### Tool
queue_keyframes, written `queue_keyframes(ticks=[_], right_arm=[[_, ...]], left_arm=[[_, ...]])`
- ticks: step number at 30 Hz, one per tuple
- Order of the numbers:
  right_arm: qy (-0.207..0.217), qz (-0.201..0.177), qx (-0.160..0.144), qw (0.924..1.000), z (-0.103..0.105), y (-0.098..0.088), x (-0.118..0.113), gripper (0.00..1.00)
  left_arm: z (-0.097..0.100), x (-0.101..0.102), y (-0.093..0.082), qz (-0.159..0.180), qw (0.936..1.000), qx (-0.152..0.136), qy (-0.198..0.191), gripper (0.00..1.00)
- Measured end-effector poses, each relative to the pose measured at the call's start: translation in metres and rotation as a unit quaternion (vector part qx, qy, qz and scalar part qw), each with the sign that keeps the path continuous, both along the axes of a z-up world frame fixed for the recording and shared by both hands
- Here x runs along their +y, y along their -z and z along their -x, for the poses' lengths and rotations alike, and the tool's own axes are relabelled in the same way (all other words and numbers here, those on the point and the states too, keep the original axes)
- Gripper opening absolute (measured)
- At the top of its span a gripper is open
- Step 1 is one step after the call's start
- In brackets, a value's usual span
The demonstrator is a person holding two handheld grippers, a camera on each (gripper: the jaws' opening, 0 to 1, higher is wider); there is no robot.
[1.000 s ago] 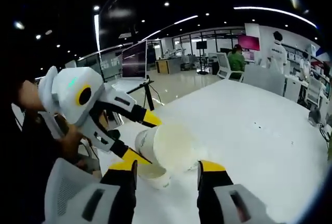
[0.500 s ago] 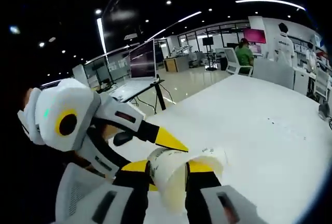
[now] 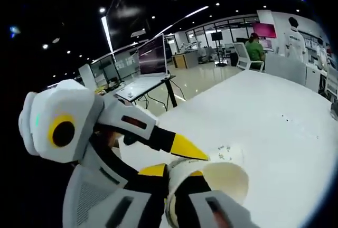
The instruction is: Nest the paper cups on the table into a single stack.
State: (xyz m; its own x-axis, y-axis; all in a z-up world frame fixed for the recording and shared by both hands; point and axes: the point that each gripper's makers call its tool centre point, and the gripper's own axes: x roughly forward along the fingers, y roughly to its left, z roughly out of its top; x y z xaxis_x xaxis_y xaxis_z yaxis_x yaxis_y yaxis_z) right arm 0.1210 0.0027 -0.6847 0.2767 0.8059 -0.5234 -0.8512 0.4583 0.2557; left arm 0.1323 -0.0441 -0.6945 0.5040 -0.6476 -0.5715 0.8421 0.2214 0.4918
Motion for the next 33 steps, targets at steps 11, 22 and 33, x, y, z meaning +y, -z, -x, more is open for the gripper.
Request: queue_keyframes(ticks=[11, 22, 33], right_arm=[[-0.018, 0.032, -0.025, 0.9990, -0.005, 0.006, 0.003, 0.00], [-0.052, 0.067, -0.037, 0.9957, -0.013, 0.015, 0.018, 0.00], [-0.085, 0.100, -0.046, 0.9903, -0.011, 0.026, 0.028, 0.00]], left_arm=[[0.000, 0.032, 0.004, 0.063, 0.9922, 0.053, -0.094, 0.42], [0.007, 0.072, 0.014, 0.138, 0.9632, 0.115, -0.200, 0.51], [0.016, 0.098, 0.027, 0.162, 0.9432, 0.143, -0.253, 0.55]])
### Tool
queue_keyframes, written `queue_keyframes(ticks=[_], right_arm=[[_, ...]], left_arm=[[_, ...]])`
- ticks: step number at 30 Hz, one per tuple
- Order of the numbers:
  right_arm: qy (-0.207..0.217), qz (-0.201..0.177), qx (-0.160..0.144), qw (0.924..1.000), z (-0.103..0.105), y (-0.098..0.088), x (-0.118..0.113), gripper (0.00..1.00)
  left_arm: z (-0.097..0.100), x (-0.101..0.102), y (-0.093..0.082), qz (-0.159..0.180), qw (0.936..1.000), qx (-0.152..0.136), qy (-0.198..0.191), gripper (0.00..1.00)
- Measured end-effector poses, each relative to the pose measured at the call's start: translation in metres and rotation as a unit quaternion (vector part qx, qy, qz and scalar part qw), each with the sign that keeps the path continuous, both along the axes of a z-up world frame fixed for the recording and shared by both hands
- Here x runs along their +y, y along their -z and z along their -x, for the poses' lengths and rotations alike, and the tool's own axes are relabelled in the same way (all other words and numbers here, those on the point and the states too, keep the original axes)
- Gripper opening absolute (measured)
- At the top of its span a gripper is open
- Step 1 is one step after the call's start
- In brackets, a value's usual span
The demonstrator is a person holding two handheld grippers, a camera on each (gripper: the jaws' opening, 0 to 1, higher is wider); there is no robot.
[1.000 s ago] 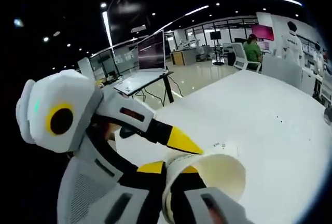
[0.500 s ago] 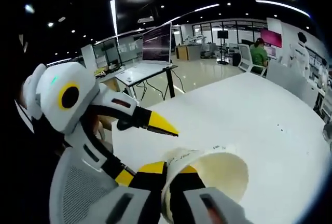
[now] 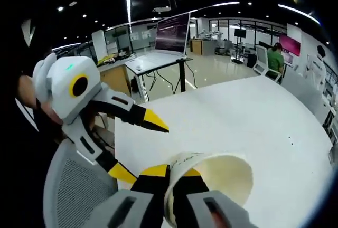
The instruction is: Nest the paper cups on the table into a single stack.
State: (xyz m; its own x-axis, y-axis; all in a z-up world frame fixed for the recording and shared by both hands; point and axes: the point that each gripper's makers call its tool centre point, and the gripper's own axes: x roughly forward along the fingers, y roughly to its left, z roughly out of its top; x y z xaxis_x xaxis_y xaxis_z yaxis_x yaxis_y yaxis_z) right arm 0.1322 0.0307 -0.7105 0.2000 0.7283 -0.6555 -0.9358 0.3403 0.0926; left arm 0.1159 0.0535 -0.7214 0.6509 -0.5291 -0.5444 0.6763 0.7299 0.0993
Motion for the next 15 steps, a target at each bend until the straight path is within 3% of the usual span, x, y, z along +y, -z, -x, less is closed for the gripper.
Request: queue_keyframes(ticks=[5, 15], right_arm=[[-0.023, 0.028, -0.014, 0.9992, 0.003, 0.005, 0.007, 0.00], [-0.048, 0.054, -0.015, 0.9973, 0.001, 0.015, 0.014, 0.00]], left_arm=[[0.002, 0.011, 0.006, 0.017, 0.9993, 0.016, -0.030, 0.56], [0.006, 0.014, 0.008, 0.021, 0.9986, 0.026, -0.040, 0.57]])
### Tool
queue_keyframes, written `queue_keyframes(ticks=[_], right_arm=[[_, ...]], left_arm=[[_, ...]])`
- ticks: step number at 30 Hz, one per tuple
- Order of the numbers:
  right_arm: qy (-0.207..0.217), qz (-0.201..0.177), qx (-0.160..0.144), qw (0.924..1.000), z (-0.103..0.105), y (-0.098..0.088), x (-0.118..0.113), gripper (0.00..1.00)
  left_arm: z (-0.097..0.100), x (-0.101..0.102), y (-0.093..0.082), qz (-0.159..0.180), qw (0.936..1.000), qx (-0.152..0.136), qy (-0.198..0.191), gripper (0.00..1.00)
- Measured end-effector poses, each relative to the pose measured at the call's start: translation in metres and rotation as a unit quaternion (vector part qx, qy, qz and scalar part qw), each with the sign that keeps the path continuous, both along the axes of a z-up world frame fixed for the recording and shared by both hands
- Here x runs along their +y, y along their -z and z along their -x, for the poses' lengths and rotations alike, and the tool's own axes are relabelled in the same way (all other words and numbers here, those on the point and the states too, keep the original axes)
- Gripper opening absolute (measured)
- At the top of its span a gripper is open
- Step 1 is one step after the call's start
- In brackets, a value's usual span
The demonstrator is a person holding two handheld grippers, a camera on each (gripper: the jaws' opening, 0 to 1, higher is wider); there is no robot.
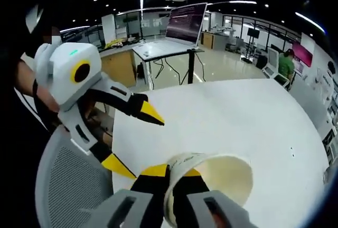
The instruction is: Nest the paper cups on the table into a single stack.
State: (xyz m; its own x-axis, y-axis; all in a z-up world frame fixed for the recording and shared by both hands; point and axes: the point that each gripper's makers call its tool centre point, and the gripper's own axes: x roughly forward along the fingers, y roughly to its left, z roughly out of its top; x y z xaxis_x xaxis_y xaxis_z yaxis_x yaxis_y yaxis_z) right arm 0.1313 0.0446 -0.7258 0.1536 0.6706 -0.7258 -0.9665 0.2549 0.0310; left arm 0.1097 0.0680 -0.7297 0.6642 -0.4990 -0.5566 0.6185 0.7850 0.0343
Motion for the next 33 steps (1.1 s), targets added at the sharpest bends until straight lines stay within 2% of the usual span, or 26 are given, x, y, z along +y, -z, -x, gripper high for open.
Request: queue_keyframes(ticks=[20, 33], right_arm=[[-0.031, 0.037, -0.012, 0.9988, 0.006, 0.004, 0.005, 0.00], [-0.033, 0.043, -0.014, 0.9985, 0.006, 0.007, 0.003, 0.02]], left_arm=[[-0.002, 0.011, 0.009, 0.000, 0.9999, 0.009, -0.014, 0.55], [-0.003, 0.012, 0.012, 0.003, 0.9998, 0.013, -0.016, 0.55]])
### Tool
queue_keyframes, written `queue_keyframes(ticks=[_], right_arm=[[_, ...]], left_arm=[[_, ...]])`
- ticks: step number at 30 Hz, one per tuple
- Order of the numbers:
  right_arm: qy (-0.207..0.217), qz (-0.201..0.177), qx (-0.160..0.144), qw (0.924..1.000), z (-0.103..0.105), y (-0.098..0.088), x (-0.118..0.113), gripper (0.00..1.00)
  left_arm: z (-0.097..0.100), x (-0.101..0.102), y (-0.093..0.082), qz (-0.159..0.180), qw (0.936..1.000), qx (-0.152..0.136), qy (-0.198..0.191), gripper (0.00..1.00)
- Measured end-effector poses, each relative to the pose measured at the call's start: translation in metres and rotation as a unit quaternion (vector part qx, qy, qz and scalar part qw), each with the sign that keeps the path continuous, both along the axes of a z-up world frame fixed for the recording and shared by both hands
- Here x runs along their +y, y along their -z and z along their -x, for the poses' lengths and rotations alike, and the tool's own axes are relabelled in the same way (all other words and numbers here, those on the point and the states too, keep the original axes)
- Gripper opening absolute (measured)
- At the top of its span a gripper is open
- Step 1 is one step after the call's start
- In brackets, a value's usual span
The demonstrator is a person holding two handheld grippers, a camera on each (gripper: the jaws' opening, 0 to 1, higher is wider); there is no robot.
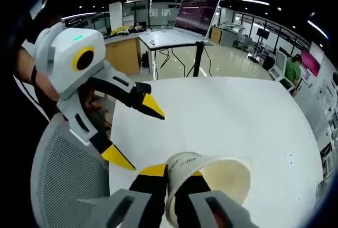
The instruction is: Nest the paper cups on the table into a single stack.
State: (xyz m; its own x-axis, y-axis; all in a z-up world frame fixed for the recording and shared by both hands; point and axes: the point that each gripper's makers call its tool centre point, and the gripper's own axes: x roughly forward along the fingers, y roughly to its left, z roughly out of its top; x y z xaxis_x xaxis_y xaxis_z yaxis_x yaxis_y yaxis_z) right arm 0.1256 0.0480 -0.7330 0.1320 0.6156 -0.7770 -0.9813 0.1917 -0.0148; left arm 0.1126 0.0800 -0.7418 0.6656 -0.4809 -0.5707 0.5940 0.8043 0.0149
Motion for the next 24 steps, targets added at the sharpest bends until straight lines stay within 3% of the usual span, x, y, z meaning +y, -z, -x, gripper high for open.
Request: queue_keyframes(ticks=[10, 24], right_arm=[[-0.026, 0.027, -0.015, 0.9992, 0.0022, 0.0093, -0.0033, 0.02], [-0.030, 0.030, -0.018, 0.9989, 0.0044, 0.0107, -0.0012, 0.04]], left_arm=[[-0.0003, 0.0018, 0.0027, 0.000, 1.0000, 0.003, -0.003, 0.54], [0.0023, 0.0033, 0.0042, -0.004, 1.0000, 0.007, -0.004, 0.54]])
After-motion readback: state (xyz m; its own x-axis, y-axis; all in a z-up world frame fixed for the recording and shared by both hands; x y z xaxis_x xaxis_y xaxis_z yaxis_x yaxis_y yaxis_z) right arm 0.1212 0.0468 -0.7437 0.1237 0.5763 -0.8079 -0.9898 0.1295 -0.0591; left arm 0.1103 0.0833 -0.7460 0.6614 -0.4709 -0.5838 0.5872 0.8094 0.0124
